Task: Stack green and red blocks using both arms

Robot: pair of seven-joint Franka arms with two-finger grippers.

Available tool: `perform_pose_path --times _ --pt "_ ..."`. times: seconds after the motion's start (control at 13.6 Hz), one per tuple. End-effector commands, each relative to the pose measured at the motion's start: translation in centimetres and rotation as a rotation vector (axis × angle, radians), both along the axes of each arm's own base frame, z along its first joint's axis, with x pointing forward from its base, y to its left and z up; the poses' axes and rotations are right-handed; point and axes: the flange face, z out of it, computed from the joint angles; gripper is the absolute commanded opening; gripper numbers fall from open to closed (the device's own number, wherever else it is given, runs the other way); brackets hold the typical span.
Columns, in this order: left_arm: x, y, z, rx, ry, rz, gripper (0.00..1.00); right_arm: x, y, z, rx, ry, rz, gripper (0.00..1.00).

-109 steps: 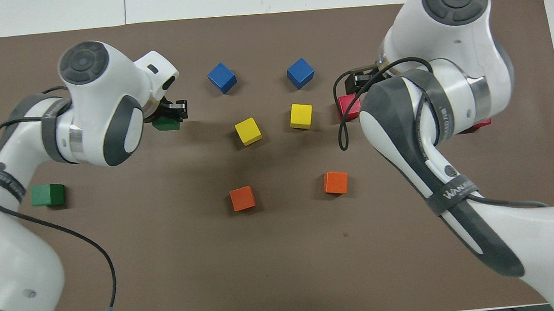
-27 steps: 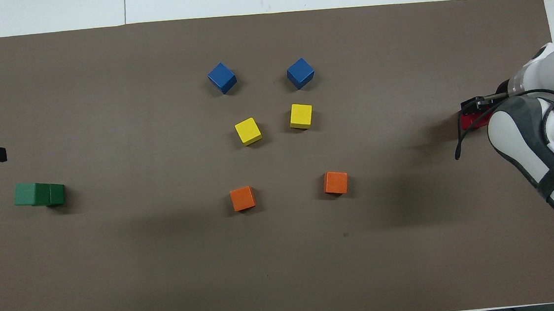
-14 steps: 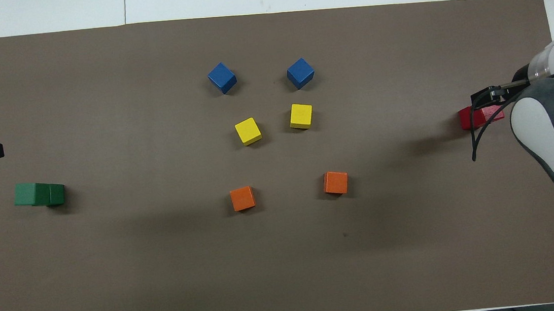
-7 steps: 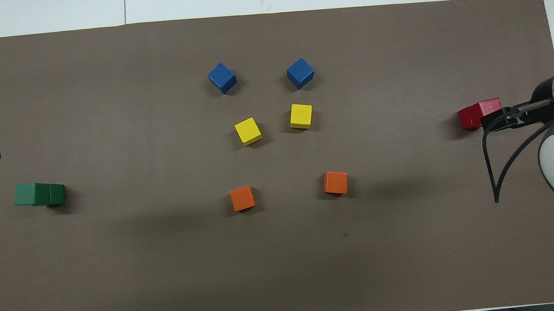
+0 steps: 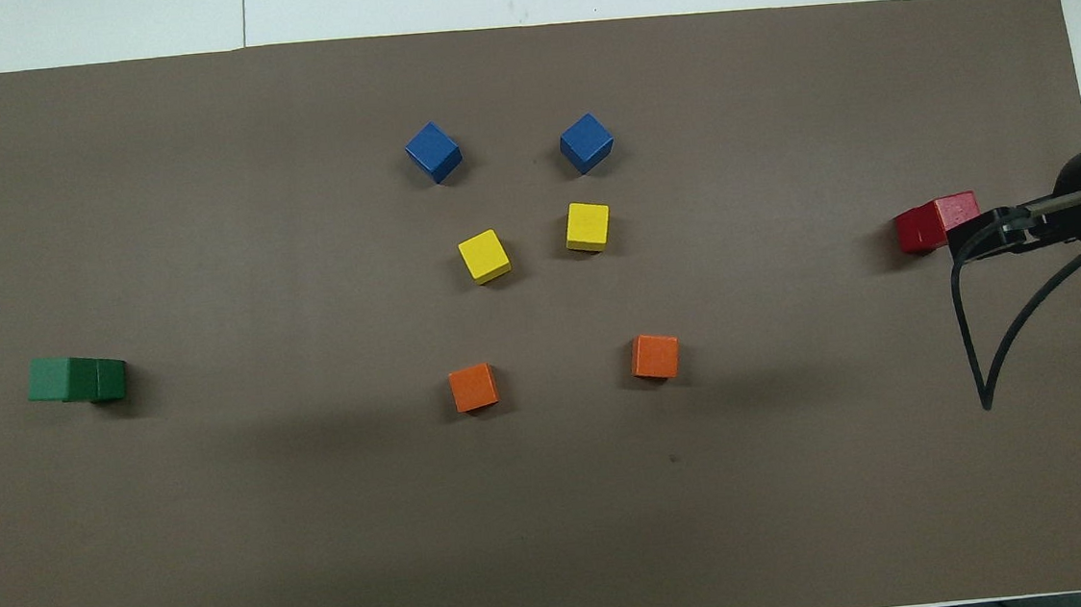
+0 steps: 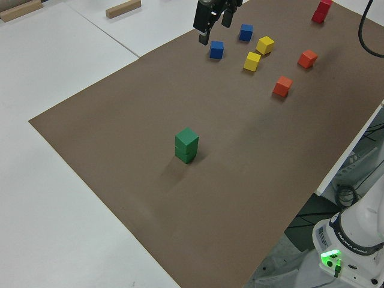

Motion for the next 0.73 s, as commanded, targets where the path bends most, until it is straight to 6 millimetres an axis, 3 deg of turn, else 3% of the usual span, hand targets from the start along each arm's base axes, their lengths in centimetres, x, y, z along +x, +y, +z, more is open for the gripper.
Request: perform_pose_path --times 0.0,0.66 --pt "-0.76 0.21 0.31 0.009 -0.017 -0.011 1.0 0.75 0.08 0.73 0.022 0.009 -0.022 1.0" --pt "-0.76 0.21 0.31 0.009 -0.017 -0.011 1.0 0.59 0.05 0.61 0.087 0.024 -0.073 1.0"
